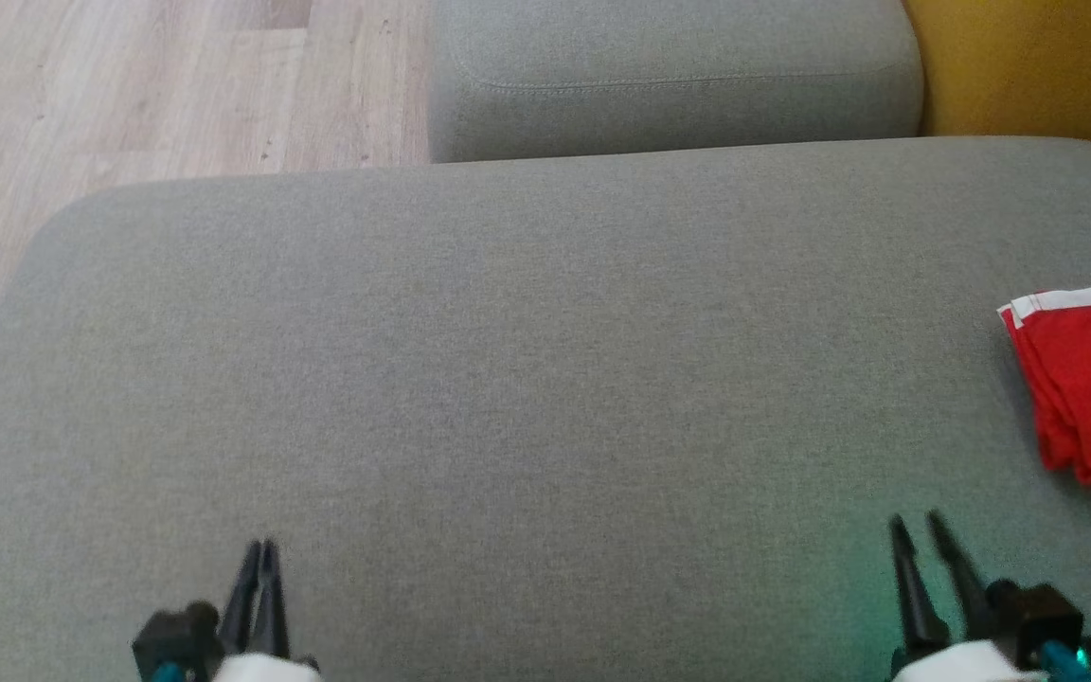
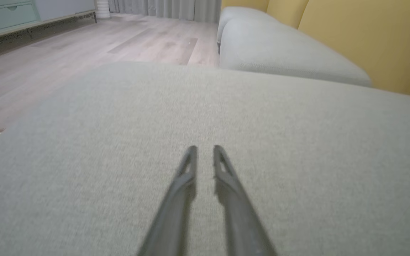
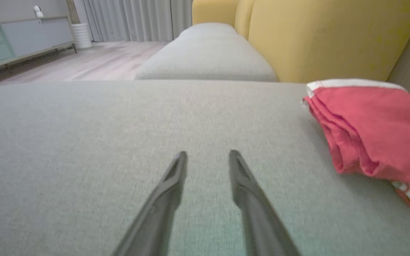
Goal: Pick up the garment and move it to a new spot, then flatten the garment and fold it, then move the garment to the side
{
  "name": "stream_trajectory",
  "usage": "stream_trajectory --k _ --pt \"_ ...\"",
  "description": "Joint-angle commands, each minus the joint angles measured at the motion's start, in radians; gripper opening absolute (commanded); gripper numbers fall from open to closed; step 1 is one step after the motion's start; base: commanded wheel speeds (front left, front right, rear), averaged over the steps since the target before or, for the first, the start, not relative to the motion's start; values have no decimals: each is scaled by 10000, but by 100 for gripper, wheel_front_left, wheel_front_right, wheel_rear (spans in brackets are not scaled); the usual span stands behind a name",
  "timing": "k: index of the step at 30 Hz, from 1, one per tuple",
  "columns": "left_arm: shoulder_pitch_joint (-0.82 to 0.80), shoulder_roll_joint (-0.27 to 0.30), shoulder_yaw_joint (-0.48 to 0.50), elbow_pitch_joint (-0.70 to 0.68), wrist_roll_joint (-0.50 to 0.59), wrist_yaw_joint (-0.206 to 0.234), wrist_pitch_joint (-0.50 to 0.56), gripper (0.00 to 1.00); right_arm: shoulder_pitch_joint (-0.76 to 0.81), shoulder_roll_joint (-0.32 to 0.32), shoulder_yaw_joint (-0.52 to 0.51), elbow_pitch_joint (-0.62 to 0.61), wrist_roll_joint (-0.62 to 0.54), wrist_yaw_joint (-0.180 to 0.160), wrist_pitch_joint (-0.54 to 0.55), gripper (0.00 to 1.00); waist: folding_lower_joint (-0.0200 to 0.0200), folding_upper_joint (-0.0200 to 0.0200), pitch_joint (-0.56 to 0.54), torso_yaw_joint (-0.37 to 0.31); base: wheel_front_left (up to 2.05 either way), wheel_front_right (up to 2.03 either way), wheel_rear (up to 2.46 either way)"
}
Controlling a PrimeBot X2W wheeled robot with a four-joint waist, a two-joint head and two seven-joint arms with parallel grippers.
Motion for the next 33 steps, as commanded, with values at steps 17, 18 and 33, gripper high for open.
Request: stream_trajectory --k 17,18,33 --pt "-161 33 203 429 -1597 -256 395 0 -189 -8 -96 381 1758 6 401 0 0 0 20 -40 0 0 0" --pt "-184 36 218 430 -1713 -275 421 0 -207 -8 -101 372 1888 6 427 0 0 0 21 -42 0 0 0" --pt "-551 73 472 405 -3572 -578 844 0 -528 -17 -192 251 3960 15 869 0 0 0 45 -89 0 0 0"
